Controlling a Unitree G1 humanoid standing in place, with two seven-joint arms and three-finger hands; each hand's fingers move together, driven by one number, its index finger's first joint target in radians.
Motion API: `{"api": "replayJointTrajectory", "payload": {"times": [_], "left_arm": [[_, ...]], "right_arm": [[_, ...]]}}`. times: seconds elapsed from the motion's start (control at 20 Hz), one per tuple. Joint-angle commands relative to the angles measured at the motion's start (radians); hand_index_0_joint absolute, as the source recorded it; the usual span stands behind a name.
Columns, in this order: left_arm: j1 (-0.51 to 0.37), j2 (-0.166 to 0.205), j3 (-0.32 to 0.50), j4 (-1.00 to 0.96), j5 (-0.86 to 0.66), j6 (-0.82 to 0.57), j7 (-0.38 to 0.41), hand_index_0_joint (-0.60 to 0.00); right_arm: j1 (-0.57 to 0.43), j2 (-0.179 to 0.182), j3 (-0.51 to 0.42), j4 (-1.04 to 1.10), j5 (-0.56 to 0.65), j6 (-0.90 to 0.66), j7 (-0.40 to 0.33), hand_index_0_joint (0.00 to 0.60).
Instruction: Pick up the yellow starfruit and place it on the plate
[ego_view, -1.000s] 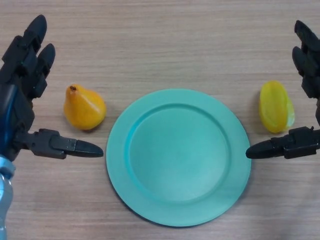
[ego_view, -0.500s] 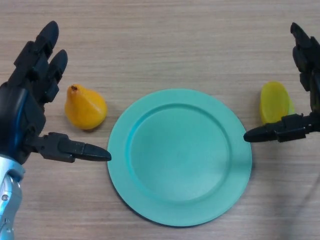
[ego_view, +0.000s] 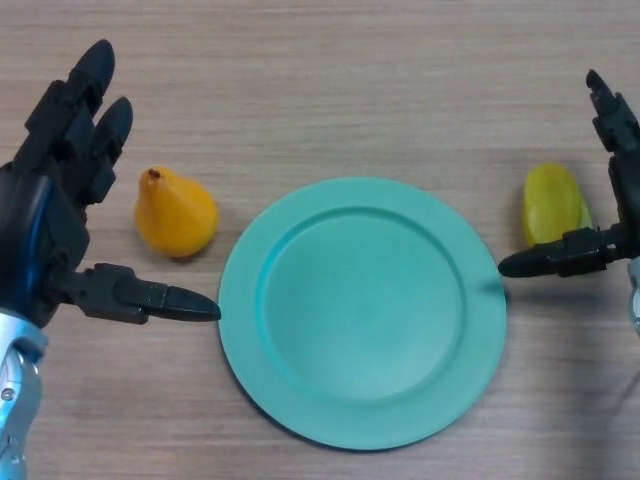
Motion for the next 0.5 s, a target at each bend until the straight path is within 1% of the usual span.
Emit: {"api": "replayJointTrajectory", "payload": {"times": [0.05, 0.1, 0.15, 0.2, 0.25, 0.3, 0.35, 0.4, 0.45, 0.5], "left_arm": [[-0.026, 0.041, 0.083, -0.036, -0.034, -0.114, 0.008, 0.0], [-0.024, 0.042, 0.086, -0.036, -0.037, -0.115, 0.008, 0.0], [-0.027, 0.046, 0.089, -0.037, -0.04, -0.104, 0.009, 0.0], [-0.028, 0.047, 0.088, -0.036, -0.038, -0.104, 0.009, 0.0], [-0.026, 0.047, 0.089, -0.038, -0.038, -0.104, 0.009, 0.0], [-0.025, 0.047, 0.09, -0.039, -0.039, -0.103, 0.008, 0.0], [-0.023, 0.049, 0.094, -0.042, -0.038, -0.1, 0.006, 0.0], [-0.022, 0.051, 0.097, -0.043, -0.037, -0.098, 0.005, 0.0], [-0.022, 0.053, 0.1, -0.047, -0.03, -0.094, 0.005, 0.0], [-0.02, 0.053, 0.099, -0.047, -0.027, -0.095, 0.004, 0.0]], "right_arm": [[-0.089, -0.054, -0.027, 0.031, -0.042, -0.187, -0.101, 0.0], [-0.097, -0.053, -0.026, 0.052, -0.043, -0.198, -0.11, 0.0], [-0.117, -0.056, -0.014, 0.116, -0.078, -0.224, -0.143, 0.0], [-0.127, -0.056, -0.014, 0.138, -0.083, -0.233, -0.151, 0.0], [-0.13, -0.055, -0.013, 0.148, -0.084, -0.241, -0.157, 0.151], [-0.133, -0.055, -0.012, 0.16, -0.088, -0.248, -0.165, 0.251], [-0.145, -0.059, -0.005, 0.196, -0.115, -0.264, -0.189, 0.401], [-0.154, -0.062, 0.0, 0.224, -0.135, -0.276, -0.206, 0.501], [-0.163, -0.062, -0.002, 0.262, -0.153, -0.294, -0.24, 0.6], [-0.162, -0.062, -0.003, 0.262, -0.156, -0.293, -0.248, 0.6]]}}
